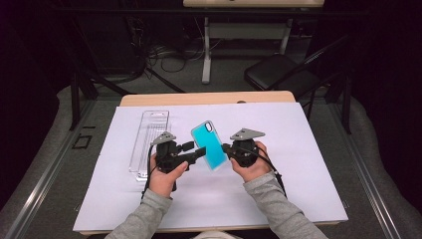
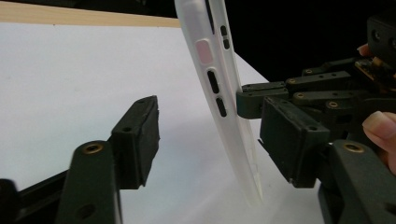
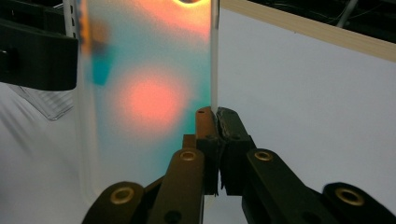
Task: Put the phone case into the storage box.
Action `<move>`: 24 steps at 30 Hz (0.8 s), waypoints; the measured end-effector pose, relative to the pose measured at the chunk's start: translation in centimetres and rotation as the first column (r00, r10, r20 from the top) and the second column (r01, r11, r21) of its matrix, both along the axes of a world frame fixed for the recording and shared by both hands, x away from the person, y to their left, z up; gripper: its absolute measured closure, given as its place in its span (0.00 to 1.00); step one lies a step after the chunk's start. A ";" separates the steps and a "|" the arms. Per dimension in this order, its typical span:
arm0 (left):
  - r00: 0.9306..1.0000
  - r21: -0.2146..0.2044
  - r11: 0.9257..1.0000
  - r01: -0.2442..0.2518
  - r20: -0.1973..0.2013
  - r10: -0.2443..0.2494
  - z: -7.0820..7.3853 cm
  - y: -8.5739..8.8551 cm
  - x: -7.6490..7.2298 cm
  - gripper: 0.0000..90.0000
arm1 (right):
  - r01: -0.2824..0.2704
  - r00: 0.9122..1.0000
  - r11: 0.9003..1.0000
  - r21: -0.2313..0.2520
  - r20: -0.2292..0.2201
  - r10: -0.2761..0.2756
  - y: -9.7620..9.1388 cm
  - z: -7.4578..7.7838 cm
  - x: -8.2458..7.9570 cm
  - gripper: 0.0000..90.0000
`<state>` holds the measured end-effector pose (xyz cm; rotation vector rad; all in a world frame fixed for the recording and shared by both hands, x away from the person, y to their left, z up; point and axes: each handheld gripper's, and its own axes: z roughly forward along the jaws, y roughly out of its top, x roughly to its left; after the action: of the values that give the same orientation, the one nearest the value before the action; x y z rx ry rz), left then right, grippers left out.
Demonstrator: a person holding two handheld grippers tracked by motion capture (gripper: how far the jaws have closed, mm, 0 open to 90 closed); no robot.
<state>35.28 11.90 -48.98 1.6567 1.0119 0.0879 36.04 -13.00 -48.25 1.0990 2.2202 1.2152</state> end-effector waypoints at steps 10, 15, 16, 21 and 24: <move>0.998 -0.076 0.997 -0.008 -0.063 0.004 -0.3 0.3 0.0 0.54 | -0.003 1.000 1.000 0.001 0.005 0.003 0.1 -0.1 -0.1 0.98; 0.997 -0.110 0.994 -0.011 -0.080 0.002 -0.2 0.5 0.1 0.58 | -0.005 1.000 1.000 0.000 0.005 0.005 0.2 -0.2 -0.1 0.98; 0.996 -0.116 0.993 -0.014 -0.085 0.004 -0.2 0.6 0.1 0.59 | -0.005 1.000 1.000 -0.001 0.005 0.005 0.2 -0.2 -0.1 0.98; 0.996 -0.145 0.989 -0.025 -0.087 0.013 -0.1 1.0 0.1 0.62 | -0.008 1.000 1.000 0.000 0.011 0.008 0.2 -0.2 -0.2 0.98; 0.996 -0.150 0.988 -0.034 -0.090 0.021 -0.1 1.1 0.1 0.63 | -0.008 1.000 1.000 0.002 0.008 0.008 0.3 -0.3 -0.2 0.98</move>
<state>35.42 13.03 -49.10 1.5188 1.0812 -0.0433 35.82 -12.71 -48.53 1.0851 2.2206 1.2234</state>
